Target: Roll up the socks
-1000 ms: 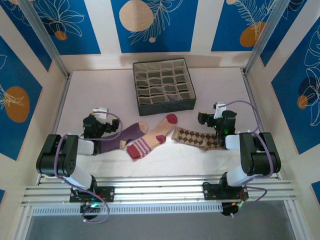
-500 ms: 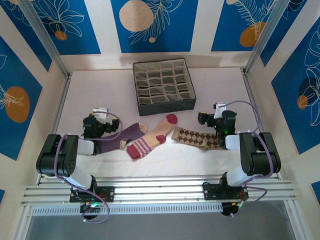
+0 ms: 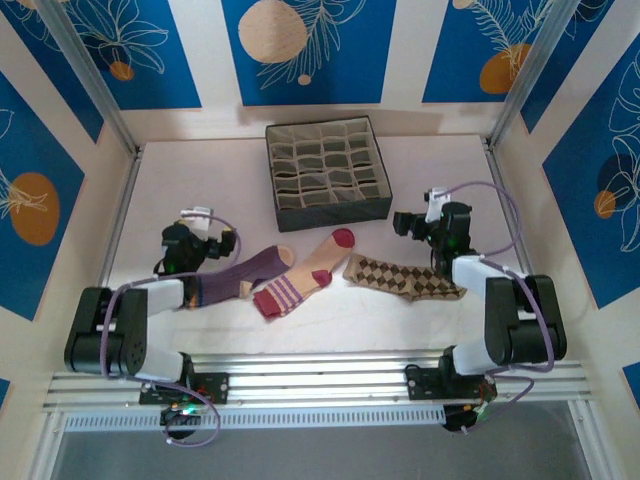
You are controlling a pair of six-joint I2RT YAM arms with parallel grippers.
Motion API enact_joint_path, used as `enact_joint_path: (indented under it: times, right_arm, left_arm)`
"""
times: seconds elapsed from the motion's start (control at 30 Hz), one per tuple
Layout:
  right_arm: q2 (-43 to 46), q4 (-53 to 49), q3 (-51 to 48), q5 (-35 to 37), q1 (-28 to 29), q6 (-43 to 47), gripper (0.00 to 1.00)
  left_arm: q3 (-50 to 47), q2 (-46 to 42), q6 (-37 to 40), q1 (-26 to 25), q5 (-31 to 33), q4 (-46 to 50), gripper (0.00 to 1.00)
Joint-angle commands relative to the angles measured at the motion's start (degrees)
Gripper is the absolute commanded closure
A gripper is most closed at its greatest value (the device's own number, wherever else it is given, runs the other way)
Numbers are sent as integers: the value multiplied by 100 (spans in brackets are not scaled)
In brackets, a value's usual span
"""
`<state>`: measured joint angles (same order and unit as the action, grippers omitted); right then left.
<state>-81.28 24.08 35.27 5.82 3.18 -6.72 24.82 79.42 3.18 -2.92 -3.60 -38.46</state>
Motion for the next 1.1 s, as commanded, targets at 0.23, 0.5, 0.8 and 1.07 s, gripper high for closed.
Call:
enact_joint_path:
  times: [0.23, 0.5, 0.8, 1.07]
  right_arm:
    - [264, -2922, 1381, 1559, 2926, 149, 3]
    - [-888, -3108, 1908, 1954, 5598, 87, 25]
    - [-2393, -3172, 2988, 2052, 6960, 695, 35]
    - [-3172, -3263, 3434, 2410, 6976, 991, 31]
  left_arm:
    - [1281, -1023, -1561, -16, -159, 4052, 18]
    - [1528, -1582, -2214, 124, -108, 5641, 21]
    - [1676, -1663, -2058, 263, -404, 6203, 22]
    - [1596, -1633, -1965, 290, -573, 6205, 22]
